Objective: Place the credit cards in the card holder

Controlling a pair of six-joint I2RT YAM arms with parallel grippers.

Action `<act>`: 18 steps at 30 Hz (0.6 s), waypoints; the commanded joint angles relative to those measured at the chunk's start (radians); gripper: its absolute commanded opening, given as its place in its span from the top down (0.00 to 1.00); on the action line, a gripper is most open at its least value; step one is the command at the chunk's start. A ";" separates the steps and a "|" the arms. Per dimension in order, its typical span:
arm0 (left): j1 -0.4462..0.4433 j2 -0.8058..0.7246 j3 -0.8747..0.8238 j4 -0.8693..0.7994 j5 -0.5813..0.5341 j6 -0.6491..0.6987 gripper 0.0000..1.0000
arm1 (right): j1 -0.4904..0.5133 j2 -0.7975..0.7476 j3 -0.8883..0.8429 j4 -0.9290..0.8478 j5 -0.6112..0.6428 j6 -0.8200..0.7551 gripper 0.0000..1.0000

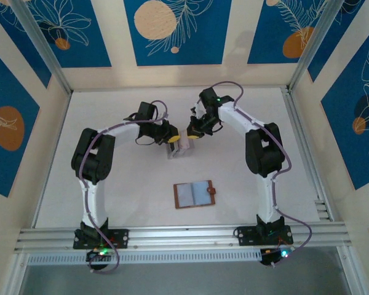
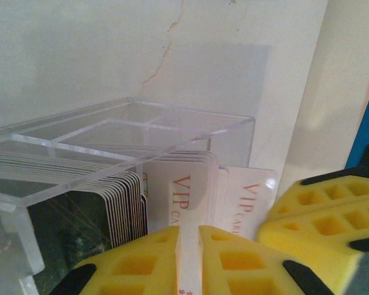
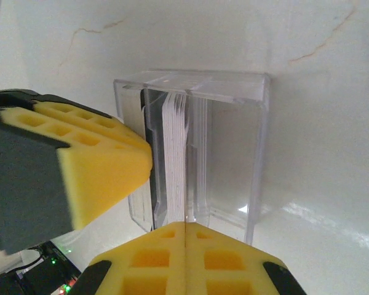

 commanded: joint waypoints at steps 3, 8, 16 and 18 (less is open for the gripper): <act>-0.013 0.033 0.014 -0.035 -0.017 0.029 0.85 | -0.015 -0.054 -0.015 -0.030 0.009 -0.002 1.00; -0.013 0.031 0.015 -0.035 -0.015 0.029 0.85 | -0.019 -0.048 -0.013 -0.030 -0.001 -0.001 1.00; -0.013 0.034 0.015 -0.037 -0.016 0.029 0.85 | -0.029 -0.080 -0.030 -0.027 0.030 0.006 1.00; -0.013 0.034 0.014 -0.037 -0.017 0.029 0.85 | -0.025 -0.102 -0.028 -0.038 0.062 0.001 1.00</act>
